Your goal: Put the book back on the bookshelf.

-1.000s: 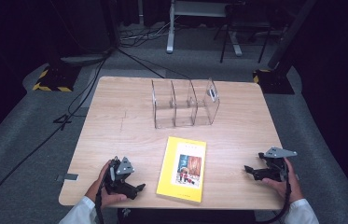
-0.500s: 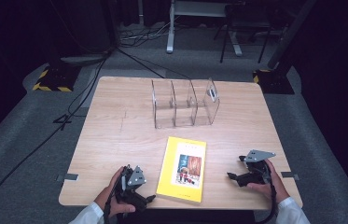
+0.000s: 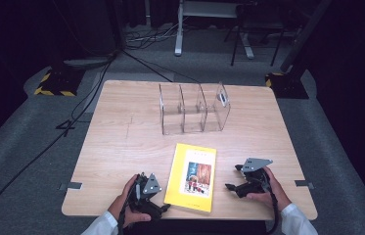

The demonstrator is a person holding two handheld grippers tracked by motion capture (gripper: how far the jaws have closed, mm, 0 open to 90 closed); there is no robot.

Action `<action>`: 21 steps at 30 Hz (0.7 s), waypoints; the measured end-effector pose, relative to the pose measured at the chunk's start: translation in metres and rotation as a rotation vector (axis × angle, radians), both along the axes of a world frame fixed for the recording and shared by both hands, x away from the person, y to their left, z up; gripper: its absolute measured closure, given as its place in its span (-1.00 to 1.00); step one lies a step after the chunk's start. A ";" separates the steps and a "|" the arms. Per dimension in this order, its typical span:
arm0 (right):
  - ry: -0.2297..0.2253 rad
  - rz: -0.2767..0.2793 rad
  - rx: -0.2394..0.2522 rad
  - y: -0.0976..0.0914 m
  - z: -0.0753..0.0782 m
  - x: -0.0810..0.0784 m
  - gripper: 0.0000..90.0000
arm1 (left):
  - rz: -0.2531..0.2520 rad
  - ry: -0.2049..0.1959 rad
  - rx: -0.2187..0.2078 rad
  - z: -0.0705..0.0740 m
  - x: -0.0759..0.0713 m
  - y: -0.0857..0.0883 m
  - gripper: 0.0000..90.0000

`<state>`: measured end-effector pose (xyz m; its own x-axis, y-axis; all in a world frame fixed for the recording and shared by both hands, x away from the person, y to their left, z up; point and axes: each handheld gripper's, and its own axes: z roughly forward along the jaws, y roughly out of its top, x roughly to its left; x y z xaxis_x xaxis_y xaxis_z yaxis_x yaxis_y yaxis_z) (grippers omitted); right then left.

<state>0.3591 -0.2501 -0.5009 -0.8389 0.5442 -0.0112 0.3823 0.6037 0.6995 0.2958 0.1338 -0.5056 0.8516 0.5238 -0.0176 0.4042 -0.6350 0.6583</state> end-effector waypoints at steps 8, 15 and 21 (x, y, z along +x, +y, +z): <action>-0.012 0.031 -0.004 0.009 0.001 0.000 -0.56 | -0.015 -0.001 -0.003 0.000 0.007 0.000 -1.00; 0.007 0.055 -0.011 0.018 0.003 0.005 -0.44 | 0.040 -0.002 -0.005 0.000 0.023 0.000 -1.00; 0.016 0.086 -0.030 0.028 0.006 0.013 -0.27 | 0.067 -0.003 -0.001 0.000 0.039 0.001 -1.00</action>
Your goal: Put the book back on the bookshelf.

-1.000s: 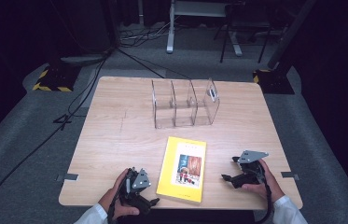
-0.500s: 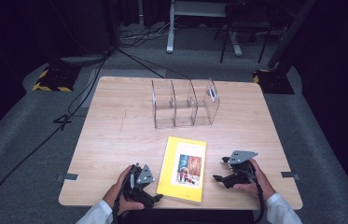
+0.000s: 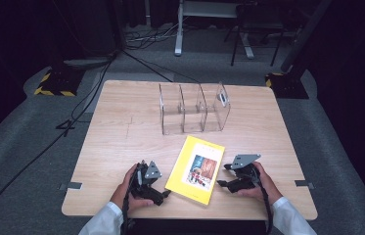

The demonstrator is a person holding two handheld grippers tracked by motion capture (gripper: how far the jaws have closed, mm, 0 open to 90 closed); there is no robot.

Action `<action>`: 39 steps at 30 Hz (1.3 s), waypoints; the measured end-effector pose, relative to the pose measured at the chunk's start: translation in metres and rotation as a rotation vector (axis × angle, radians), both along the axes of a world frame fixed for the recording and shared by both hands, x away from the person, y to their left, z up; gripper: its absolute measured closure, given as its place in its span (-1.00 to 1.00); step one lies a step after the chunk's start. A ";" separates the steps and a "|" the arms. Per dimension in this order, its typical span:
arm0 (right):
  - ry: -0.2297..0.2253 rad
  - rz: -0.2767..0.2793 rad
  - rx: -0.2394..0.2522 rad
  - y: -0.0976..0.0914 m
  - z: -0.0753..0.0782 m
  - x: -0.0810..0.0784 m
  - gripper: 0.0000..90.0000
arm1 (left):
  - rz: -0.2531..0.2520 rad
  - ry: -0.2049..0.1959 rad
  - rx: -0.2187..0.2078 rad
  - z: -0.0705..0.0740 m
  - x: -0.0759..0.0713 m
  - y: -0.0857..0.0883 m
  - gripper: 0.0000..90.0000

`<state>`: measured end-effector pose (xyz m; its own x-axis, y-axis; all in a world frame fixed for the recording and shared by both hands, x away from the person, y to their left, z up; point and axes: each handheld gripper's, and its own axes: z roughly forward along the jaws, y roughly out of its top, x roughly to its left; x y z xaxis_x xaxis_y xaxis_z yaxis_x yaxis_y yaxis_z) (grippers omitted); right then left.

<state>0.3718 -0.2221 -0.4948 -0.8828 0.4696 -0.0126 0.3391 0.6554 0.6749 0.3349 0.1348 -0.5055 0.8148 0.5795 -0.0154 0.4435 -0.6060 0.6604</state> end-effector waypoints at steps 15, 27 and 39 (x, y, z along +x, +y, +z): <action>0.065 0.086 -0.141 0.020 0.016 0.005 0.60 | -0.037 -0.003 -0.001 0.000 0.005 0.000 -0.99; 0.139 0.132 -0.221 0.031 0.022 0.010 1.00 | -0.032 0.000 -0.003 0.000 0.005 -0.001 -0.99; 0.143 0.151 -0.243 0.034 0.023 0.007 1.00 | -0.022 -0.002 -0.004 0.000 0.004 -0.001 -0.99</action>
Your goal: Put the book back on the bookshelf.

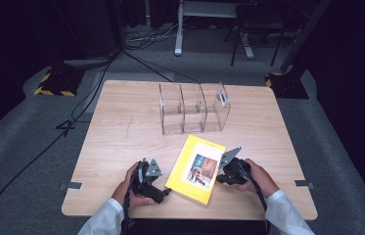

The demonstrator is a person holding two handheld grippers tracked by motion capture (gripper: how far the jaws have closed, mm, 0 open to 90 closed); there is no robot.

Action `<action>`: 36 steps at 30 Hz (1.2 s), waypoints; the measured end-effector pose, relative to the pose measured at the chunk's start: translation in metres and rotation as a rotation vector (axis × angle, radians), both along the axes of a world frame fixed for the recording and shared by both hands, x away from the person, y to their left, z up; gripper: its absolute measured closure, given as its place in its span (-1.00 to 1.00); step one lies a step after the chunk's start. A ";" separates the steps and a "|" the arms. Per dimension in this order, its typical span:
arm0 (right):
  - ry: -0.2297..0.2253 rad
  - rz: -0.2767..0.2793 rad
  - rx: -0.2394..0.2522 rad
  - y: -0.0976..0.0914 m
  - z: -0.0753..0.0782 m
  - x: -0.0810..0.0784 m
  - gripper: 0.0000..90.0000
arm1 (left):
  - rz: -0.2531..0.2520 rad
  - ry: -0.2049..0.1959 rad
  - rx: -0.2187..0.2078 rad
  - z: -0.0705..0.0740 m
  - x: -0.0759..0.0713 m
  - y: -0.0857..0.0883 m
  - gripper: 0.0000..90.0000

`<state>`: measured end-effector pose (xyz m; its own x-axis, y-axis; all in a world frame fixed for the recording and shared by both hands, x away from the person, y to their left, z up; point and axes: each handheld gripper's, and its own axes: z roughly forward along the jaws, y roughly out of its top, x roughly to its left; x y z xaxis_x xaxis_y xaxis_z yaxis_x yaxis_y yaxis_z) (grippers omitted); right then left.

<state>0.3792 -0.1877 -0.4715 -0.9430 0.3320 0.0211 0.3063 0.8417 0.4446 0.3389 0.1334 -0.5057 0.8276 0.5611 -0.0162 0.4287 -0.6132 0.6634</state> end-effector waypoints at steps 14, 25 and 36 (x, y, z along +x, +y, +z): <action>0.046 0.004 -0.111 0.013 0.005 0.004 1.00 | 0.008 -0.001 0.001 0.000 -0.001 0.000 -0.99; 0.005 -0.029 0.004 0.001 0.000 -0.002 1.00 | 0.008 0.000 0.000 0.000 -0.001 0.000 -0.99; -0.023 -0.054 0.145 -0.011 0.006 -0.005 1.00 | 0.008 0.000 0.001 0.000 -0.001 0.000 -0.99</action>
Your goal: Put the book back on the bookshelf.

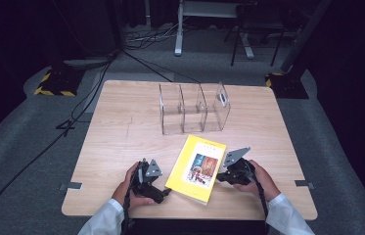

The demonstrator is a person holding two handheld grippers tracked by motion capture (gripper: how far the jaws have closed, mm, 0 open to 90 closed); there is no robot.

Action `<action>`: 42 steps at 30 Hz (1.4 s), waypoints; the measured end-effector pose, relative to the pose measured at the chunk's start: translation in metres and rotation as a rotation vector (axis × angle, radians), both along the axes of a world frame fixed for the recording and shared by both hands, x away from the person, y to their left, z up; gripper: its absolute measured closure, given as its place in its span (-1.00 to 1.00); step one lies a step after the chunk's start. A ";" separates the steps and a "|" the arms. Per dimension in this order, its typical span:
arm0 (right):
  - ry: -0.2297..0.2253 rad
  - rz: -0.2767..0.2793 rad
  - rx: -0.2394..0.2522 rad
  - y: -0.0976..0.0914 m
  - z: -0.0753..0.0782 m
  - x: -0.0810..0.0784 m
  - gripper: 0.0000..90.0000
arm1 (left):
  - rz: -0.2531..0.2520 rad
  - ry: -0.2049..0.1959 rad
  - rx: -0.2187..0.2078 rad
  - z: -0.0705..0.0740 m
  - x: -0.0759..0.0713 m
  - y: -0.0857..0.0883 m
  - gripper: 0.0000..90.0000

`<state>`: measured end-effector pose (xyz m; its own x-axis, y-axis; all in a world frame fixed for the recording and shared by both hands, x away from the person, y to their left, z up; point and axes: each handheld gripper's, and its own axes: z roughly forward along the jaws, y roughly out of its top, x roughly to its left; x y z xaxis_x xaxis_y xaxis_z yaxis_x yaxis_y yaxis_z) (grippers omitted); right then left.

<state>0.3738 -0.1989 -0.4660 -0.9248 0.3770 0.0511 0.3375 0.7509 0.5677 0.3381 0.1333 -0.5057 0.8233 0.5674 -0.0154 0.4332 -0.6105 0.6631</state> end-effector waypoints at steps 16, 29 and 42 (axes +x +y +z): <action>-0.042 -0.020 0.130 0.000 0.013 0.000 1.00 | -0.072 -0.055 -0.099 0.021 -0.033 -0.021 -0.64; -0.055 -0.023 0.157 0.006 0.019 0.001 1.00 | -0.139 -0.091 -0.086 0.023 -0.043 -0.067 -0.64; -0.045 -0.030 0.175 0.007 0.019 0.003 1.00 | -0.020 -0.184 -0.024 0.018 -0.044 -0.091 -0.42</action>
